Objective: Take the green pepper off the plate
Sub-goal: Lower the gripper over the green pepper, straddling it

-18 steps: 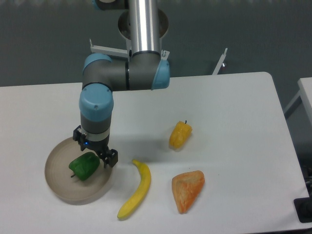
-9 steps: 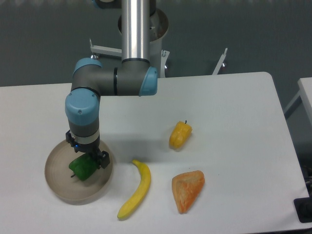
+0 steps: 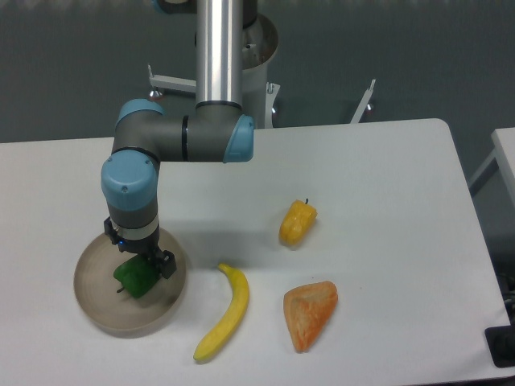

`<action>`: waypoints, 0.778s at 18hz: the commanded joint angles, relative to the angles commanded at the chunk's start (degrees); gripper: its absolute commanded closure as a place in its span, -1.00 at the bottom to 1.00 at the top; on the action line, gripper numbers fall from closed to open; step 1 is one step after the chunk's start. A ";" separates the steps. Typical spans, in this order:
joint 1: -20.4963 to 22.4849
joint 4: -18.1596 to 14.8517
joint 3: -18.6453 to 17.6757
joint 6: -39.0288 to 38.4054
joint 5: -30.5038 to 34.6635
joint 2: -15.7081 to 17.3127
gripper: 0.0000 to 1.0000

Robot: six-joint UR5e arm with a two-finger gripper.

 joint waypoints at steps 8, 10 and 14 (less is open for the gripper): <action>-0.09 0.09 0.26 -0.88 0.00 -0.62 -1.00; -0.35 0.09 0.26 -1.23 -0.09 -0.70 -1.00; -0.53 0.09 0.70 -2.73 -0.09 -0.70 -1.00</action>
